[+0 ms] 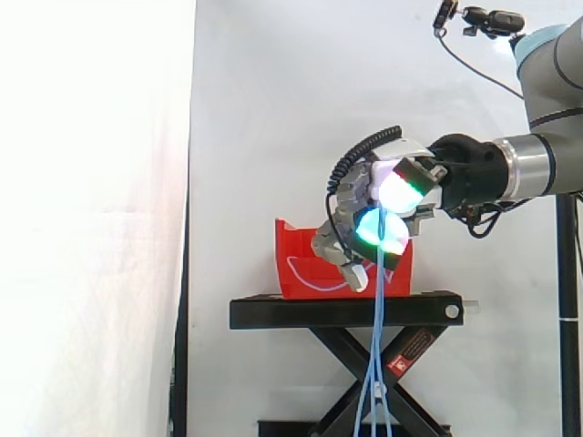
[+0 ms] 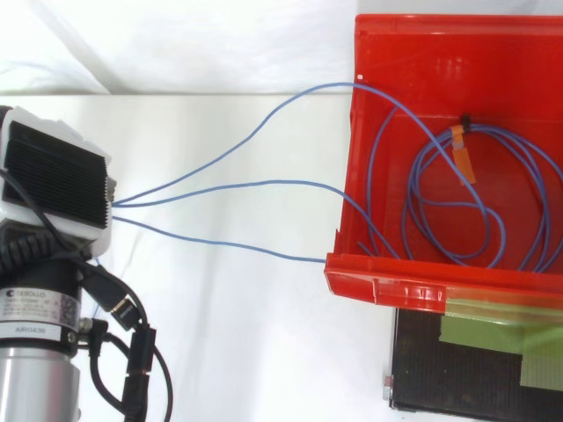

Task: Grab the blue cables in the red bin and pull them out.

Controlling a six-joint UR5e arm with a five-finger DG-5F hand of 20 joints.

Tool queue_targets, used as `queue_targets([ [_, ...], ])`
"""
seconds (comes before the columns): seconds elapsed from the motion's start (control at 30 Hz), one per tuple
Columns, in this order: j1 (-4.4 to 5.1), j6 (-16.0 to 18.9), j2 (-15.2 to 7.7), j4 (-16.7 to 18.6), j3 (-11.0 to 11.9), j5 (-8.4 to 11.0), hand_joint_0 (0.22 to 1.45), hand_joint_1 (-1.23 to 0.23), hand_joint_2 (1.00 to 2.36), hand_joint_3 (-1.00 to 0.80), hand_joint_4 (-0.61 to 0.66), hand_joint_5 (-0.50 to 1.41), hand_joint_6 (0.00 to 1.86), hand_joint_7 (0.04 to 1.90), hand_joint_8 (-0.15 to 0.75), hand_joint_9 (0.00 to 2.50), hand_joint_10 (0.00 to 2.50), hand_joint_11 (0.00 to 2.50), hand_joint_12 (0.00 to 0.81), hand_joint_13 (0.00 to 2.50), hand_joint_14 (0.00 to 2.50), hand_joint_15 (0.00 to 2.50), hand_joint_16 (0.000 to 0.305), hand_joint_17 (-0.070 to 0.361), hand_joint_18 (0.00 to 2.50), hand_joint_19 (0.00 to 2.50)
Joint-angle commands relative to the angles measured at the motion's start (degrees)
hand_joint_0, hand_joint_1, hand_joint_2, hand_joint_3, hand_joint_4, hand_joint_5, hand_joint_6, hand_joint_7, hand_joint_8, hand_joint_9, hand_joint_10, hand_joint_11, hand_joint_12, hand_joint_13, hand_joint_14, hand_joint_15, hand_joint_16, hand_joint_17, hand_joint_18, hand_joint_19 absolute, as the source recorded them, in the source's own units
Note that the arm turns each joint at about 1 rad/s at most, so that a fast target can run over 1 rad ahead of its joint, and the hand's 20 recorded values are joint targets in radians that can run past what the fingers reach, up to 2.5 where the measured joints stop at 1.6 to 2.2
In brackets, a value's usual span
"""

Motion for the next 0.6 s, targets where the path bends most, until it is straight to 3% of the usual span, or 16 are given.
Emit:
queue_targets([
  [0.0, 0.04, 0.0, 0.0, -0.1, 0.0, 0.03, 0.91, -0.81, 1.0, -1.0, 0.12, 0.89, 0.63, 0.54, 0.38, 0.69, 0.01, 1.49, 0.386, 1.0, 0.02, 0.75, 0.053, 0.12, 0.83, 0.66],
  [0.03, 0.04, -0.1, 0.0, -0.1, 0.0, 0.03, 0.91, -0.81, 1.0, -1.0, 0.12, 0.89, 0.63, 0.54, 0.388, 0.71, 0.31, 1.51, 0.393, 1.03, 0.02, 0.8, 0.054, 0.121, 0.85, 0.69],
  [0.07, 0.04, -0.1, 0.0, -0.1, 0.0, 0.03, 0.91, -0.81, 1.0, -1.0, 0.11, 0.89, 0.63, 0.54, 0.386, 0.7, 0.35, 1.51, 0.394, 1.03, 0.02, 0.82, 0.054, 0.121, 0.86, 0.68],
  [0.13, 0.13, -0.1, 0.0, -0.3, 0.0, 0.03, 0.91, -0.81, 1.0, -1.0, 0.11, 0.89, 0.63, 0.53, 0.391, 0.67, 0.75, 1.36, 0.399, 1.03, 0.02, 0.83, 0.054, 0.122, 0.87, 0.68],
  [0.3, 0.22, -0.1, 0.0, -0.3, 0.0, 0.03, 0.91, -0.8, 1.0, -1.0, 0.11, 0.9, 0.63, 0.52, 0.392, 0.66, 1.21, 1.18, 0.409, 1.04, 0.02, 0.83, 0.055, 0.124, 0.87, 0.67],
  [0.5, 0.4, -0.1, 0.0, -0.3, 0.0, 0.3, 0.91, -0.81, 1.0, -1.0, 0.11, 0.9, 0.63, 0.52, 0.394, 0.68, 1.03, 1.21, 0.406, 1.0, 0.02, 0.81, 0.056, 0.126, 0.85, 0.68],
  [0.53, 0.4, -0.1, 0.0, -0.3, 0.0, 0.38, 0.91, -0.81, 1.0, -1.0, 0.12, 0.9, 0.63, 0.52, 0.387, 0.69, 0.93, 1.25, 0.407, 1.0, 0.02, 0.8, 0.056, 0.126, 0.85, 0.67],
  [0.57, 0.4, -0.1, 0.0, -0.3, 0.0, 0.47, 0.91, -0.81, 1.0, -1.0, 0.11, 0.9, 0.63, 0.52, 0.388, 0.74, 0.52, 1.41, 0.408, 0.99, 0.02, 0.79, 0.056, 0.126, 0.85, 0.67],
])
